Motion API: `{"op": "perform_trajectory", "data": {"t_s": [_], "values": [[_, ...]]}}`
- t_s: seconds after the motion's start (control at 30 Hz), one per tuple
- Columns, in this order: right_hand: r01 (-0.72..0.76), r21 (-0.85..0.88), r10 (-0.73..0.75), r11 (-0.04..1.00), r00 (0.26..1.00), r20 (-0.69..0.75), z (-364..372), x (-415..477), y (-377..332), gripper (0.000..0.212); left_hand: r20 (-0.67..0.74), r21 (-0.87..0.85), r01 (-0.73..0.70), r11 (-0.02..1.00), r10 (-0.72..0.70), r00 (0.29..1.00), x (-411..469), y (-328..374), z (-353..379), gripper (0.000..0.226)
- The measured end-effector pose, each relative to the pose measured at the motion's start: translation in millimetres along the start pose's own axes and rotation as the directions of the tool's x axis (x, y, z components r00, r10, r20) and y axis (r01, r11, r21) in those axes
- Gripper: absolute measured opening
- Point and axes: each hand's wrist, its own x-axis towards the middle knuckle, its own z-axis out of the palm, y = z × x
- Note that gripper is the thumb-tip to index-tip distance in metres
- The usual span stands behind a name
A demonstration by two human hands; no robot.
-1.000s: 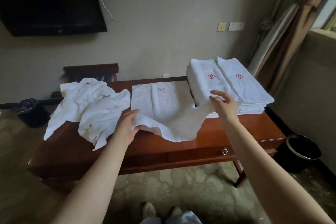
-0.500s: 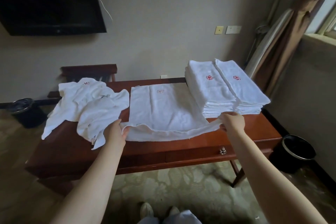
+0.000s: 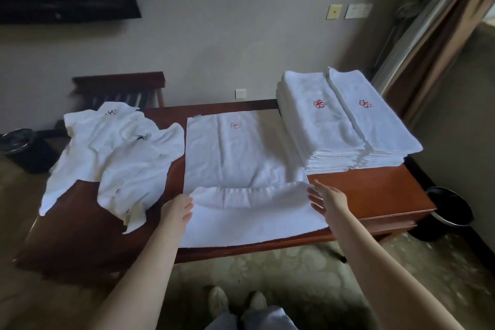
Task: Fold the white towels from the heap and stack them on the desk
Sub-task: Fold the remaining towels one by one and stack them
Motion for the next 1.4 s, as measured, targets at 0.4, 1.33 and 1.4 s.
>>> {"op": "perform_trajectory", "data": {"t_s": [0.4,1.33,1.4], "values": [[-0.054,-0.322,0.050,0.945,0.999,-0.019,46,71,5,0.046,-0.132,0.160,0.171,0.972,-0.150,0.980,67,-3,24,0.050],[0.542,-0.798,0.099,-0.263,0.838,0.536,146,130,4,0.088,0.344,0.921,-0.351,-0.167,-0.072,0.936,145,31,80,0.086],[0.544,-0.795,0.104,-0.268,0.837,0.537,157,137,-5,0.089,0.341,0.921,-0.348,-0.176,-0.071,0.937,156,39,83,0.087]]}}
